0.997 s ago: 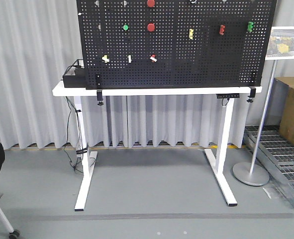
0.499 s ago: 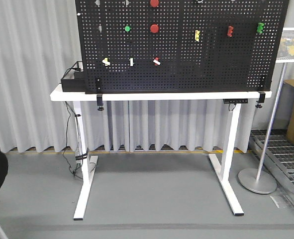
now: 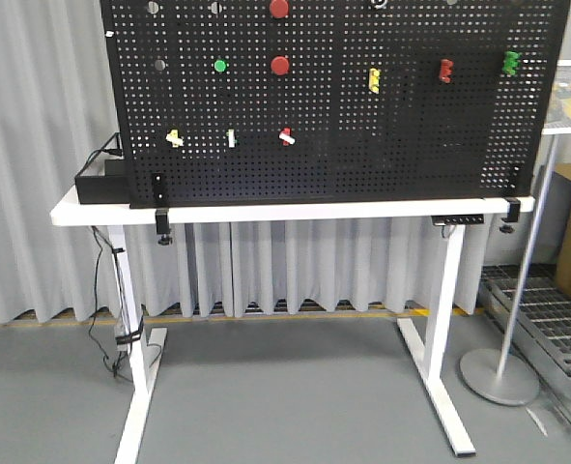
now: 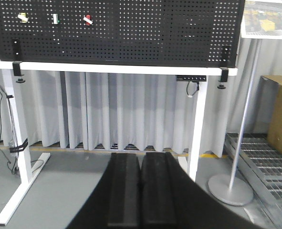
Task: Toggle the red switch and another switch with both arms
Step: 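Drive the base forward toward the black pegboard with the switches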
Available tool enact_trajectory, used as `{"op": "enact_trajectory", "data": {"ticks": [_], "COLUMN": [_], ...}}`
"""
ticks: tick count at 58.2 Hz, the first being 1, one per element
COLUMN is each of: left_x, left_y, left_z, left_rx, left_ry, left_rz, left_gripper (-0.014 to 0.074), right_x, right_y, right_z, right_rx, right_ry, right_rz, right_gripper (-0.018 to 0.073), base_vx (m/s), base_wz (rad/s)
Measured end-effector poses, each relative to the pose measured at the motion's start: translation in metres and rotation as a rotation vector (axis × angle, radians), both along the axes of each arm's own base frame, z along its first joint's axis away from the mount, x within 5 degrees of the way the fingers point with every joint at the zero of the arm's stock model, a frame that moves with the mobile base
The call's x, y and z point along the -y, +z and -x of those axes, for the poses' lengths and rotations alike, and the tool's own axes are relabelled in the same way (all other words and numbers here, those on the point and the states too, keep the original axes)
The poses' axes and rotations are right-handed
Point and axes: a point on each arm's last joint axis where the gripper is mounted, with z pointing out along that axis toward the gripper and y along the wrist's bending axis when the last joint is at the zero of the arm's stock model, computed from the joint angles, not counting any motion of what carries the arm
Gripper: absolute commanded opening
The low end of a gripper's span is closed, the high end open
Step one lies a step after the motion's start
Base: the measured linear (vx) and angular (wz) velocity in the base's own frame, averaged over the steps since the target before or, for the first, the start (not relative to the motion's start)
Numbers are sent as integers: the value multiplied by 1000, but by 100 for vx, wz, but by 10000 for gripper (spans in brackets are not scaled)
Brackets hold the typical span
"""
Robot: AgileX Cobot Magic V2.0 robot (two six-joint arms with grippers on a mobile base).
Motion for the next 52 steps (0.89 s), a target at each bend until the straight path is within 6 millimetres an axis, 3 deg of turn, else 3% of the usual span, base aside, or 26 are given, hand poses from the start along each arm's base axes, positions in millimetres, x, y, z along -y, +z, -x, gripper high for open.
{"op": "enact_trajectory", "data": {"ticks": [52], "left_x": [0], "left_y": [0], "left_z": [0], "left_rx": [0], "left_ry": [0], "left_rz": [0], "left_gripper": [3], "right_x": [0], "right_y": [0], "right_z": [0], "right_rx": [1], "right_ry": [0], "right_rz": [0], "right_gripper": [-6], "base_vx": [42], "base_wz": [3]}}
